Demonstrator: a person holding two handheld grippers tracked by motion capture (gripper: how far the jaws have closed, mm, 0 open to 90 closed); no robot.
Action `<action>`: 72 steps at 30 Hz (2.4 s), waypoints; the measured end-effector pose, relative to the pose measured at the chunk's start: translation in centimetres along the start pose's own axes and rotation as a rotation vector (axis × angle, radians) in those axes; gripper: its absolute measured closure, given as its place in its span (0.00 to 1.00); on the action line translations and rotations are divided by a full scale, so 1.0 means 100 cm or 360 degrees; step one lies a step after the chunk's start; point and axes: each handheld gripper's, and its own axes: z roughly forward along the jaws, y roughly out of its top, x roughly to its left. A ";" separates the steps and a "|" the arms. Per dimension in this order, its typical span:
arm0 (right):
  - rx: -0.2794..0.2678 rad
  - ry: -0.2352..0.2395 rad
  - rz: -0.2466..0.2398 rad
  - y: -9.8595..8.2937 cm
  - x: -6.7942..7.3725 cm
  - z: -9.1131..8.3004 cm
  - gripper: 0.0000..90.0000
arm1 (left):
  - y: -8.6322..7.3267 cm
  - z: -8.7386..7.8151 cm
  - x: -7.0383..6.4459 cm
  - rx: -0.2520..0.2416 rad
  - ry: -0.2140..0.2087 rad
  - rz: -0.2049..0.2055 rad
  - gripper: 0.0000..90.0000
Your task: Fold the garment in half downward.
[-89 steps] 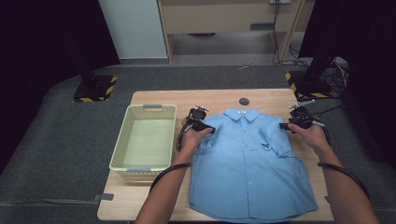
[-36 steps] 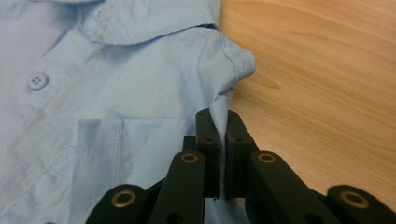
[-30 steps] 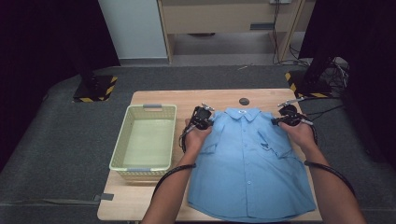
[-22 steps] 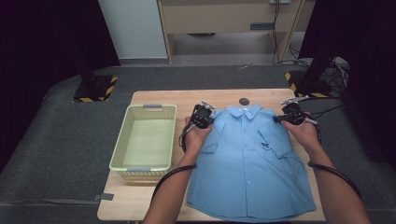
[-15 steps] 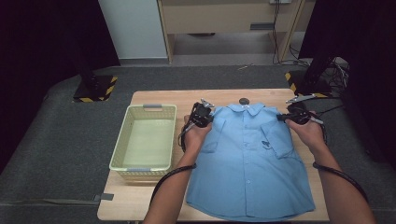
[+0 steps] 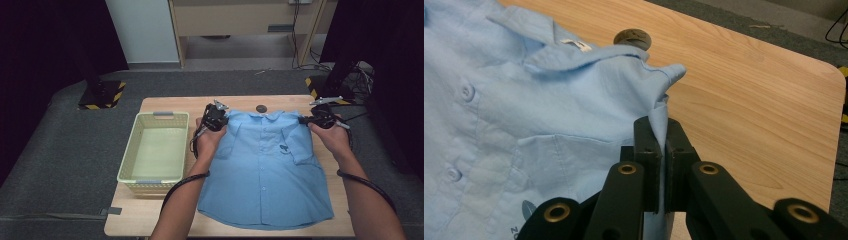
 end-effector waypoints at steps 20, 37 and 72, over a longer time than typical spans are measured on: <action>-0.0074 -0.0015 -0.0055 0.025 0.009 -0.019 0.97 | 0.019 -0.028 0.007 -0.0057 0.0037 -0.0001 0.97; -0.0263 0.0055 -0.0097 -0.018 0.019 -0.057 0.97 | -0.008 -0.059 -0.022 -0.0223 -0.0028 0.0067 0.97; 0.0099 0.0151 -0.0127 -0.168 0.086 -0.056 0.95 | -0.139 -0.064 -0.092 0.0117 -0.0231 0.0266 0.96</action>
